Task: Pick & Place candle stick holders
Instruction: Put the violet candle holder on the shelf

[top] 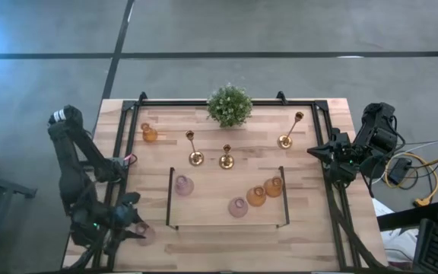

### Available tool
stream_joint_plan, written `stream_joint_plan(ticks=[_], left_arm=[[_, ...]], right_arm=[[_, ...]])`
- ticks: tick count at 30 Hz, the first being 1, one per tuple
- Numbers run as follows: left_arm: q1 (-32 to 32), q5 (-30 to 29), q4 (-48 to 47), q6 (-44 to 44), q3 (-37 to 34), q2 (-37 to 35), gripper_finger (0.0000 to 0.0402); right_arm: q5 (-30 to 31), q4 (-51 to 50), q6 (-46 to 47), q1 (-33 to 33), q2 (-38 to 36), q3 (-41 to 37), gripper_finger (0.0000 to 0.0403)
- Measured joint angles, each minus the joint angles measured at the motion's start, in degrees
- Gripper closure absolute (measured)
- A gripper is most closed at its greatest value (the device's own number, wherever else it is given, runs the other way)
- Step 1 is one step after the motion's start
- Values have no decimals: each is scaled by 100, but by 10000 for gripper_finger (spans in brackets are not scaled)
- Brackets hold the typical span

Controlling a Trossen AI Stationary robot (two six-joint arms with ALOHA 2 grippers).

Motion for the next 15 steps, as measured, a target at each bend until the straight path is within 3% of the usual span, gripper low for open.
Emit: stream_joint_plan(ticks=[8,15], left_arm=[[299,-644,-33,1104,814,-34,268],[1186,-694,-33,2315,1398,147,268]], right_arm=[[0,0,-2,0,0,0,394],[0,0,0,0,0,0,394]])
